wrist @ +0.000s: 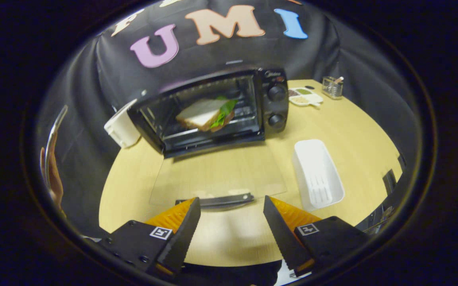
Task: Open the toaster oven, put the food inside, and close the toaster oven door.
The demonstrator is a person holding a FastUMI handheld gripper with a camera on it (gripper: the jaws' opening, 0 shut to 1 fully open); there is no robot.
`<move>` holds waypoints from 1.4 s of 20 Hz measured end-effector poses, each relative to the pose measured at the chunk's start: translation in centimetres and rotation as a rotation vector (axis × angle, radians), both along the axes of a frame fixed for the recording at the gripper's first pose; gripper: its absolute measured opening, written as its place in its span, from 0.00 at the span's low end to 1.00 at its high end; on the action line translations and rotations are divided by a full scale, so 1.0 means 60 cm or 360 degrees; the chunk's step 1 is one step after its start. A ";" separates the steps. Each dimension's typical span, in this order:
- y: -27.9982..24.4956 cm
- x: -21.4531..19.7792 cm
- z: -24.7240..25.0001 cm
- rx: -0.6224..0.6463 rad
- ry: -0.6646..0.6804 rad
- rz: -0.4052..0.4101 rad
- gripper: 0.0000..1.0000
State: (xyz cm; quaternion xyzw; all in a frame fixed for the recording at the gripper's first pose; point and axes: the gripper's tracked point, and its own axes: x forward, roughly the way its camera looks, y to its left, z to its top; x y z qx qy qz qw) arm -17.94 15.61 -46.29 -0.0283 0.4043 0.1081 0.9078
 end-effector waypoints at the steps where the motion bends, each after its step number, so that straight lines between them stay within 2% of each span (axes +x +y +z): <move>1: 0.003 -0.005 -0.018 -0.0018 0.0055 0.0019 0.98; 5: -0.006 0.000 -0.075 -0.0110 0.0185 0.0065 0.98; 11: -0.004 0.014 -0.082 -0.0176 0.0199 0.0169 0.98; 19: 0.014 0.039 0.000 -0.0159 0.0027 0.0191 0.98; 25: 0.048 0.095 0.112 -0.0138 -0.0250 0.0165 0.98; 28: 0.063 0.107 0.126 -0.0126 -0.0251 0.0201 0.97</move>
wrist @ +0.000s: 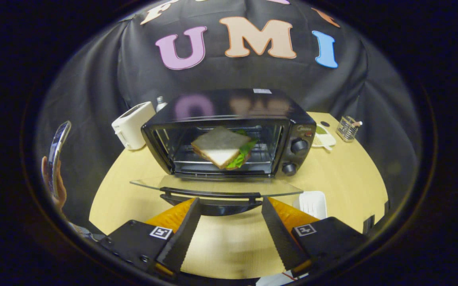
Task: Open the toaster oven, put the food inside, and close the toaster oven door.
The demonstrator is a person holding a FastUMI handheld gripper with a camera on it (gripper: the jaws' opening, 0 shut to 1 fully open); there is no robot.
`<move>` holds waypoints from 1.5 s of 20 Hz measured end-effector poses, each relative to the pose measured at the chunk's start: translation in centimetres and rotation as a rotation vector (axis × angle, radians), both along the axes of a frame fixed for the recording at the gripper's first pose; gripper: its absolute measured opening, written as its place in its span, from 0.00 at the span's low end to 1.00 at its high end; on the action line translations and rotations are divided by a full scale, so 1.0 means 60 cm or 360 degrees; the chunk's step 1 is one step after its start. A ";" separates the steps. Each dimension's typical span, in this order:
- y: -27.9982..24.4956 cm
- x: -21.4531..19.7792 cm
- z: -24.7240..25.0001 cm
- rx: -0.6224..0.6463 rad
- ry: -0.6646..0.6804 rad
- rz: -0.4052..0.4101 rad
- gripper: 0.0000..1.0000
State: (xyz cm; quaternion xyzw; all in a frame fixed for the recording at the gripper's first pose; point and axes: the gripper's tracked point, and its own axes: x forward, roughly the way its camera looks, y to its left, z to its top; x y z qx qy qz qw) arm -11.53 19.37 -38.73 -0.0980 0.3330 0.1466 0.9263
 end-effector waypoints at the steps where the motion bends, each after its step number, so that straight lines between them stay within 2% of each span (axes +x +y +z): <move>1: 0.001 0.000 0.005 0.0013 0.0003 -0.0012 0.96; 5: 0.011 0.020 0.024 0.0037 -0.0058 -0.0026 0.97; 10: 0.038 0.068 0.075 -0.0061 -0.0300 0.0070 0.98; 19: 0.083 0.182 0.108 0.0084 -0.0505 0.0001 0.98; 24: 0.086 0.185 0.114 0.0145 -0.0455 -0.0037 0.97; 27: 0.093 0.171 0.176 0.0271 -0.0527 -0.0037 0.97; 30: 0.081 0.157 0.269 0.0286 -0.0691 -0.0031 0.97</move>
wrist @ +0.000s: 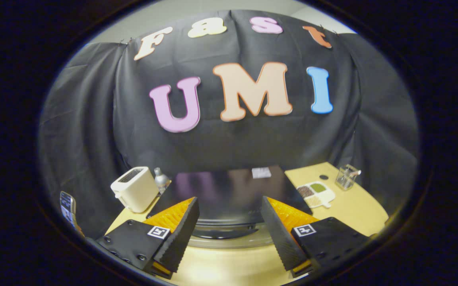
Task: Open the toaster oven, put the food inside, and close the toaster oven door.
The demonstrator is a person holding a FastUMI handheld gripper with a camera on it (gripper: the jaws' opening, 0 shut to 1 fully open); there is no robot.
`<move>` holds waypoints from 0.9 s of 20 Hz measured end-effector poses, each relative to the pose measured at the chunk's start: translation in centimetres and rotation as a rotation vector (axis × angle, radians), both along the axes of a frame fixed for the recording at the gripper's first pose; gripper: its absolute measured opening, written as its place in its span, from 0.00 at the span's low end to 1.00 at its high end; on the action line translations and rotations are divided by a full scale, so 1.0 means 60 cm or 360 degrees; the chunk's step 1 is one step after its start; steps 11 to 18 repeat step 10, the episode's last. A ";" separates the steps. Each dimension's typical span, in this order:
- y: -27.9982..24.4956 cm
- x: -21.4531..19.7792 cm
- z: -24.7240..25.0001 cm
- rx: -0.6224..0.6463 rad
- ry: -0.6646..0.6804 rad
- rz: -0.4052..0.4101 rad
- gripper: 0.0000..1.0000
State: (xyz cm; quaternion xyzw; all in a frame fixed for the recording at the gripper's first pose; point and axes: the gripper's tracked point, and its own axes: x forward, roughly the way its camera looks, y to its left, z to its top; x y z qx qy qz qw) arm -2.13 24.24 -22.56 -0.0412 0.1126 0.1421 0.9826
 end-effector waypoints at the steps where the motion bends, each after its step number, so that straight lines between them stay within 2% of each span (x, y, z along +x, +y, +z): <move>1: -0.008 -0.005 0.034 -0.0014 -0.0060 -0.0003 0.97; 4: -0.024 -0.020 0.131 -0.0072 -0.0250 -0.0012 0.97; 8: -0.022 -0.049 0.193 -0.0040 -0.0335 -0.0004 0.97; 18: -0.025 -0.054 0.204 0.0001 -0.0346 -0.0009 0.97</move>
